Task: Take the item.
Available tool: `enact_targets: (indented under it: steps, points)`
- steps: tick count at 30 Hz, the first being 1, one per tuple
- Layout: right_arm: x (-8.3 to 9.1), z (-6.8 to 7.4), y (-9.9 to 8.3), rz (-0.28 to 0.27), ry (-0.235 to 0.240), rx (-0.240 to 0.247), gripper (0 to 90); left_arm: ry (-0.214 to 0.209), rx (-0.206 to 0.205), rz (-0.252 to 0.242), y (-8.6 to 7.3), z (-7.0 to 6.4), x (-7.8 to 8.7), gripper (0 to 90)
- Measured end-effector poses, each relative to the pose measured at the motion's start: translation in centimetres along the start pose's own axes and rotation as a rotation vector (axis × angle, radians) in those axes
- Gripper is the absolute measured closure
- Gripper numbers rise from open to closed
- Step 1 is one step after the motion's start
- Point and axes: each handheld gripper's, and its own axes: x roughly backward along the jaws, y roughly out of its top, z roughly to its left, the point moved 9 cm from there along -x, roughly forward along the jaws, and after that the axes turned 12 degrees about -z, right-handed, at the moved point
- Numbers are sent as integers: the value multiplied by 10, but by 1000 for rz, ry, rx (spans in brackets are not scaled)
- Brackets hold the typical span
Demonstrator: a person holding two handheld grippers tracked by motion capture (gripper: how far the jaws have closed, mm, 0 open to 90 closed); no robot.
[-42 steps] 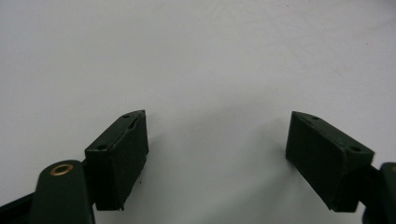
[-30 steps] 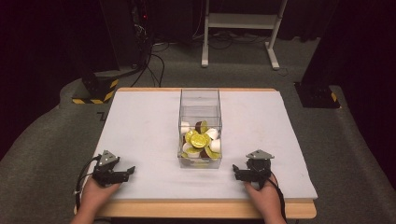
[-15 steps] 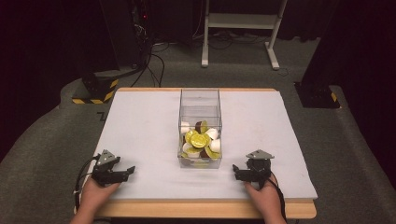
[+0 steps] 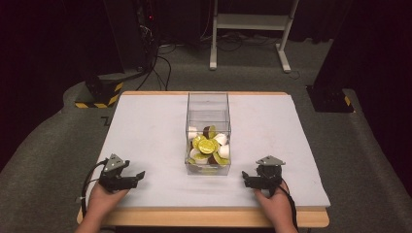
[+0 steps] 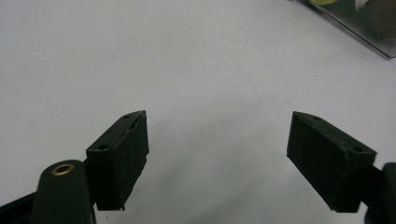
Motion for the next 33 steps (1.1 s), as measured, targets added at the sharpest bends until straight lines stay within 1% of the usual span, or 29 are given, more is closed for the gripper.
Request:
enact_targets:
  steps: [1, 3, 4, 5, 6, 7, 8, 9, 11, 12, 13, 14, 15, 17, 18, 19, 20, 22, 25, 26, 27, 29, 30, 31, 32, 33]
  points:
    - [0, 0, 0, 0, 0, 0, 98, -2, 6, -8, 1, -2, -1, 211]
    - [0, 0, 0, 0, 0, 0, 98, -15, -6, 5, 0, -7, -2, 210]
    - [0, 0, 0, 0, 0, 0, 98, -17, -1, -5, 1, -10, -3, 210]
    - [0, 0, 0, 0, 0, 0, 98, -24, 2, -3, 0, -13, -4, 211]
    - [0, 0, 0, 0, 0, 0, 98, -29, -4, -4, 1, -15, -5, 211]
    - [0, 0, 0, 0, 0, 0, 98, -33, -2, -3, 0, -17, -5, 210]
    - [0, 0, 0, 0, 0, 0, 98, -41, -11, 1, 0, -19, -6, 211]
    - [0, 0, 0, 0, 0, 0, 98, -42, -1, -4, 1, -22, -7, 211]
    - [0, 0, 0, 0, 0, 0, 98, -55, -11, 1, 0, -26, -9, 211]
    - [0, 0, 0, 0, 0, 0, 98, -59, -8, -2, 1, -29, -10, 211]
    - [0, 0, 0, 0, 0, 0, 98, -65, -18, 4, 0, -30, -10, 211]
    - [0, 0, 0, 0, 0, 0, 98, -71, -9, 1, 0, -33, -12, 211]
    - [0, 0, 0, 0, 0, 0, 98, -76, -17, 9, 0, -35, -12, 212]
    - [0, 0, 0, 0, 1, 0, 98, -83, 4, -7, 1, -40, -15, 212]
    - [0, 0, 0, 0, 1, 0, 98, -95, -16, 11, 1, -41, -15, 213]
    - [0, 0, 0, 0, 1, 0, 98, -97, 8, -4, 2, -44, -16, 213]
    - [0, 0, 0, 0, 1, 0, 98, -102, 13, -11, 4, -47, -18, 214]
    - [0, 0, 0, 0, 1, 0, 98, -116, 3, -8, 5, -51, -19, 214]
    - [0, 0, 0, 0, 1, -1, 98, -133, 0, -12, 7, -60, -21, 214]
    - [0, 0, 0, 0, 1, 0, 98, -140, -8, -10, 8, -62, -21, 214]
    - [0, 0, 0, 0, 1, 0, 98, -145, -1, -15, 9, -66, -22, 215]
    - [0, 0, 0, 0, 1, 0, 98, -155, -2, -19, 10, -70, -23, 215]
    - [0, 0, 0, 0, 1, -1, 98, -163, -13, -16, 11, -73, -24, 216]
    - [0, 0, 0, 0, 1, -1, 98, -163, -13, -16, 11, -73, -24, 216]
    - [0, 0, 0, 0, 1, -1, 98, -168, -9, -21, 12, -76, -25, 216]
    - [0, 0, 0, 0, 1, -1, 98, -176, -18, -20, 13, -79, -25, 216]
